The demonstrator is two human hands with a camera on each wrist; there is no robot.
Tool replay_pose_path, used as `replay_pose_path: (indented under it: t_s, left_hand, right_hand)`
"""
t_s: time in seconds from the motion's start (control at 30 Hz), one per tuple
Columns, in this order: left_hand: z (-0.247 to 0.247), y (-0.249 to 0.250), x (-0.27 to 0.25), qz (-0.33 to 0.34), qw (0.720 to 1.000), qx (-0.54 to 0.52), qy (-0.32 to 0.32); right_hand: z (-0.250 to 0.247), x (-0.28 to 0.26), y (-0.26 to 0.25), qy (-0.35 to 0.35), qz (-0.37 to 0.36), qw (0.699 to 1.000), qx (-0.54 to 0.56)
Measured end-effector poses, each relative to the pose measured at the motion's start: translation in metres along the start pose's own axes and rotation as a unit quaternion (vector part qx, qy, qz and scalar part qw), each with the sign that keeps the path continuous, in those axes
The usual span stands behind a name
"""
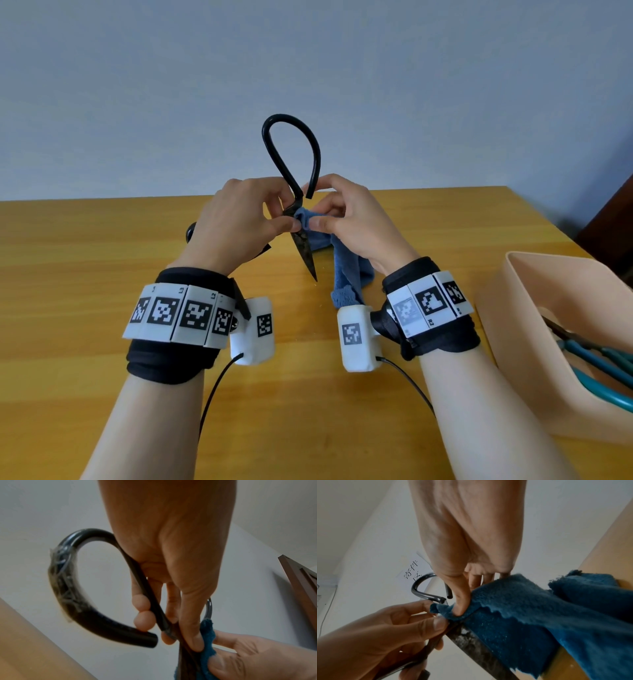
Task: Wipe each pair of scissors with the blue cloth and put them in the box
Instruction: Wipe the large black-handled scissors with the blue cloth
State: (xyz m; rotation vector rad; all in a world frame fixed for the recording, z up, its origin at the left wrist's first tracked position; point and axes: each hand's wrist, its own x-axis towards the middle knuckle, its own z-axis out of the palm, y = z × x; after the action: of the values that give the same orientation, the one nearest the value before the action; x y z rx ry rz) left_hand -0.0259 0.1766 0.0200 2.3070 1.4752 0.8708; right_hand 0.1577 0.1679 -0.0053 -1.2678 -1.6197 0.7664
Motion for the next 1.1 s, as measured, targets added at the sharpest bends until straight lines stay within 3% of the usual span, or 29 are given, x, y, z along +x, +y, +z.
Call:
replay_pose_path:
  t_s: [1.1]
  left_hand:
    - [-0.0017, -0.0052, 0.0006, -0.006, 1.000, -0.005, -0.016]
  right_hand:
    - [-0.0003, -0.0023, -0.0017, -0.010, 0.023, 1.000, -0.016]
